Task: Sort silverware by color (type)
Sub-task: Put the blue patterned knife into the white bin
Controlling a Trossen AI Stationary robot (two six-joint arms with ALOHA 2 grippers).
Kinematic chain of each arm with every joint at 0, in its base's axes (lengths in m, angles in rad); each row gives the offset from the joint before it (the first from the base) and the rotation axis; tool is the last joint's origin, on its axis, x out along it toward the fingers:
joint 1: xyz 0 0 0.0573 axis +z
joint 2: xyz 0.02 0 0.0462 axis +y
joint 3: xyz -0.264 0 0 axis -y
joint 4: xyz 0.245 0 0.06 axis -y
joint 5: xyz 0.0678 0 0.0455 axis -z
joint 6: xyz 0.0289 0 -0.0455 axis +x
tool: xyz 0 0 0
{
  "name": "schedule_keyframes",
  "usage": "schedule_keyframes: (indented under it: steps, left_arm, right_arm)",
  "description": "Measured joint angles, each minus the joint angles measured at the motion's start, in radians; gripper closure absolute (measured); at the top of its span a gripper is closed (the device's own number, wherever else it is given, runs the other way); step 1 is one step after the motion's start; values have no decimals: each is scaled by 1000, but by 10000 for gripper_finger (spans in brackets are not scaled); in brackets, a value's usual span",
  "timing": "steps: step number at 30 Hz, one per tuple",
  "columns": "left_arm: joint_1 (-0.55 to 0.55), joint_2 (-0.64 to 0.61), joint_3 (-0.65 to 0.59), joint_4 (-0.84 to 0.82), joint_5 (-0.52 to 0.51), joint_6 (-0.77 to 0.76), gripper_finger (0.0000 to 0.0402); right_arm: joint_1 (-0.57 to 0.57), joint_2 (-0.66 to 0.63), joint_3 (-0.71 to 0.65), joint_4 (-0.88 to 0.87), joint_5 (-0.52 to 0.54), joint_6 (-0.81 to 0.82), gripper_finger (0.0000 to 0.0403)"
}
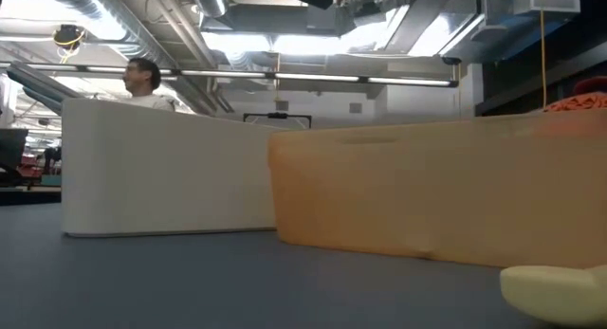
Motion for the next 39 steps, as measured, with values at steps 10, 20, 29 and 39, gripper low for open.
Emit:
schedule_keyframes:
  steps: [10, 20, 29, 39]
  left_arm:
    - [0, 0, 0, 0, 0, 0, 278]
    - [0, 1, 0, 0, -1, 0, 278]
    - [0, 1, -1, 0, -2, 0, 278]
    - [0, 1, -1, 0, -4, 0, 278]
  right_arm:
    - [-1, 101, 0, 11, 38, -49, 281]
    - [0, 166, 1, 11, 52, -49, 281]
    - [0, 174, 3, 11, 52, -49, 302]
    - [0, 174, 3, 12, 48, -50, 386]
